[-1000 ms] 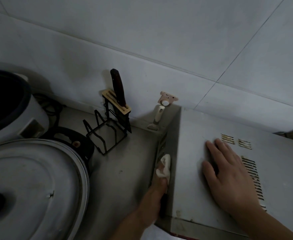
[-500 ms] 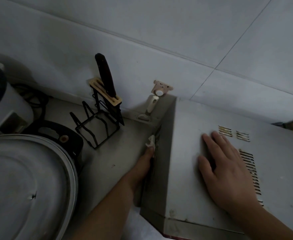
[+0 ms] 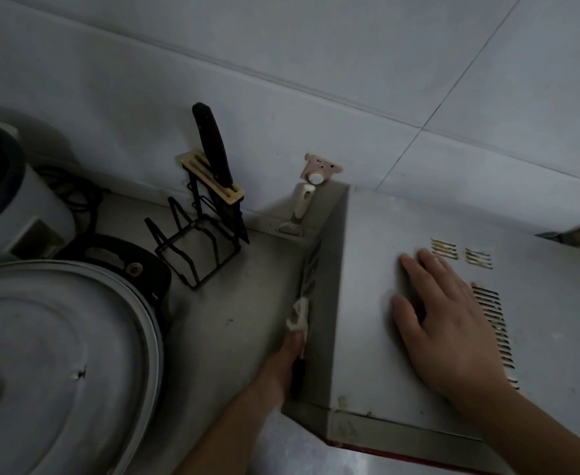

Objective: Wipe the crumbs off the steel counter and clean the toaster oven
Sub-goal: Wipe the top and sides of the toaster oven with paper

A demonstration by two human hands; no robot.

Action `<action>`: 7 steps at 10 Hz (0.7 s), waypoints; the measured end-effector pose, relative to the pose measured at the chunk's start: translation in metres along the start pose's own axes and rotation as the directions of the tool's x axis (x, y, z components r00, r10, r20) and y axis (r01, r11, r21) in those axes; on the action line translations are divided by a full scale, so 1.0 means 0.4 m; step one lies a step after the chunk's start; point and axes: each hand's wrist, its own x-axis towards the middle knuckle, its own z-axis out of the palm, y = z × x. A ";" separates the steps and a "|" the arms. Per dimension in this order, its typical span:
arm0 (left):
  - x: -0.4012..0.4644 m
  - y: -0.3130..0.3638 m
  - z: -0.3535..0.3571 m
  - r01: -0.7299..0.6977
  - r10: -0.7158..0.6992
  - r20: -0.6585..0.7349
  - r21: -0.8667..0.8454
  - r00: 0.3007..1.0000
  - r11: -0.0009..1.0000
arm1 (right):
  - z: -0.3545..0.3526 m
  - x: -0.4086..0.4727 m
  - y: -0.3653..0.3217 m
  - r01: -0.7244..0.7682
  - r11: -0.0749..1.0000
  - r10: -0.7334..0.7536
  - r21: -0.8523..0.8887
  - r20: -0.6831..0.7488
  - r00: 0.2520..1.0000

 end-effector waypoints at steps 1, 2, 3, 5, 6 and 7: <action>-0.081 -0.084 -0.046 0.095 -0.078 -0.218 0.067 0.973 0.993 | 0.002 0.000 0.002 0.001 1.000 -0.001 0.006 -0.010 1.000; -0.086 -0.141 -0.105 0.161 0.140 -0.513 0.500 0.847 0.851 | 0.004 0.000 0.005 0.011 1.000 -0.011 0.000 -0.011 1.000; -0.050 -0.154 -0.106 -0.133 0.114 -0.122 -0.161 0.986 0.978 | 0.005 0.000 0.007 0.012 1.000 -0.012 -0.002 -0.011 1.000; 0.010 -0.063 -0.034 0.160 -0.165 -0.079 -0.067 0.983 0.985 | 0.006 -0.001 0.007 0.010 1.000 -0.009 0.007 -0.018 1.000; 0.021 -0.025 -0.002 0.186 -0.199 -0.099 -0.126 0.975 0.974 | 0.009 -0.001 0.007 0.010 1.000 -0.010 0.005 -0.023 1.000; 0.021 -0.021 -0.002 0.185 -0.192 -0.126 -0.066 0.973 0.981 | 0.008 -0.001 0.006 0.010 1.000 -0.009 0.009 -0.033 0.999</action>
